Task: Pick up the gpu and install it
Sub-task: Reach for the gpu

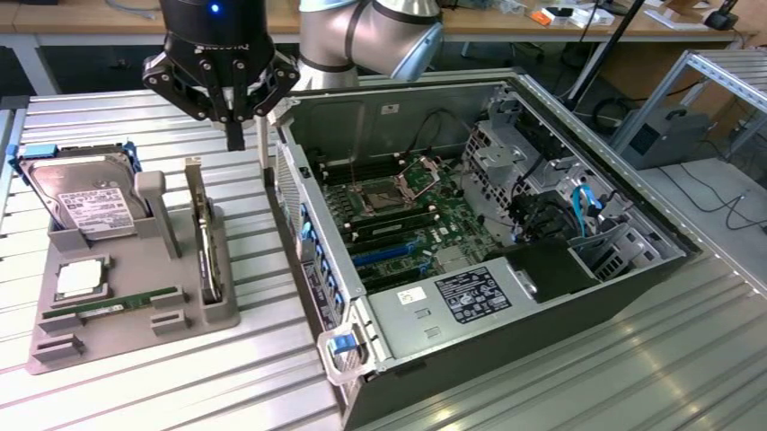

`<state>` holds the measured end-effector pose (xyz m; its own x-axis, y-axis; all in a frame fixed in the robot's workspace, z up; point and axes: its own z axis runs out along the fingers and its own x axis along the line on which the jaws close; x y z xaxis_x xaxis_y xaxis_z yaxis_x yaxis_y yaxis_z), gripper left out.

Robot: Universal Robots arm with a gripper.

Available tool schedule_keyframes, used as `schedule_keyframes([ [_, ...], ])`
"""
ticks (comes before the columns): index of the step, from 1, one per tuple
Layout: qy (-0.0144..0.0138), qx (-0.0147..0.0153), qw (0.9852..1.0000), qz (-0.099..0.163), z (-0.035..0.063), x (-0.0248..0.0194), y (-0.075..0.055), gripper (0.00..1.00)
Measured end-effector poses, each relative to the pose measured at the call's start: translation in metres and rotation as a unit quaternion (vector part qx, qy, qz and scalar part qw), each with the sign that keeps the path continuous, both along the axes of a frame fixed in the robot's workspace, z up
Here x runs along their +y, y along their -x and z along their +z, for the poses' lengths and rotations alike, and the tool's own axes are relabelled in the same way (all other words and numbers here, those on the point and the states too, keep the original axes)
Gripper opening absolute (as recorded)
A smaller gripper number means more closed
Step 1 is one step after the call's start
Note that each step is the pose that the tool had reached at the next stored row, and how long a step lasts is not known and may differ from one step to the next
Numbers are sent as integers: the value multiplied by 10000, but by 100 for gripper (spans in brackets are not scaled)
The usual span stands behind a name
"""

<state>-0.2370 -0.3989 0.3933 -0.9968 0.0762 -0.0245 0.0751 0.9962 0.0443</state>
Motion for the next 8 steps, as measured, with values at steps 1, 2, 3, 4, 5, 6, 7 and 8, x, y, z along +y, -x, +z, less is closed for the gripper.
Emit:
schedule_keyframes([
  [1,0,0,10000,0,0,0,10,11],
  [2,0,0,10000,0,0,0,16,11],
  [3,0,0,10000,0,0,0,24,11],
  [4,0,0,10000,0,0,0,31,11],
  [5,0,0,10000,0,0,0,38,11],
  [6,0,0,10000,0,0,0,45,11],
  [7,0,0,10000,0,0,0,53,11],
  [8,0,0,10000,0,0,0,65,11],
])
